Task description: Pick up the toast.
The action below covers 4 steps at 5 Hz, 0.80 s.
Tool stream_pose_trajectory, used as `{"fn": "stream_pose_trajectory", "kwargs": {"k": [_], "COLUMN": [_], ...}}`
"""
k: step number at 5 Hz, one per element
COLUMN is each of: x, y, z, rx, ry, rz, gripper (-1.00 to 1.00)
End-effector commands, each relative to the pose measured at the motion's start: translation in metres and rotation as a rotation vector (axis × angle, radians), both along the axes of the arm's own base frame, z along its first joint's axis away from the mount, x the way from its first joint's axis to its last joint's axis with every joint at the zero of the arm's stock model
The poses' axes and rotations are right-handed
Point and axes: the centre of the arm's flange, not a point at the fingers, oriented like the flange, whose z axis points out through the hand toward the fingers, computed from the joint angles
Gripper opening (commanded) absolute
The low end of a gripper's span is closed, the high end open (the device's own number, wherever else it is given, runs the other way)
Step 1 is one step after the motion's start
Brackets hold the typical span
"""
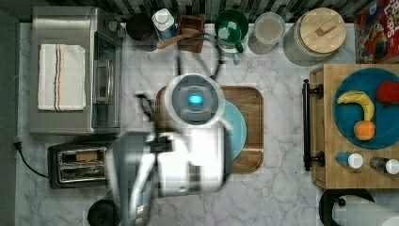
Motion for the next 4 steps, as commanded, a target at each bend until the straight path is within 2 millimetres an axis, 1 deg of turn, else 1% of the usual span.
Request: {"fn": "stream_pose_trajectory", "kwargs": {"k": [1, 2, 4], "x": [-0.0176, -0.015, -0.015], "y": [-0.0303, -0.0231, -0.0231], "z": [-0.0186, -0.0147, -0.0146], "rx": [-0.207, -0.264, -0.264], "ry": [0.063, 0.115, 0.115], "rz": [-0.01, 0.008, 0.008], "gripper": [-1.0, -1.0, -1.0]}}
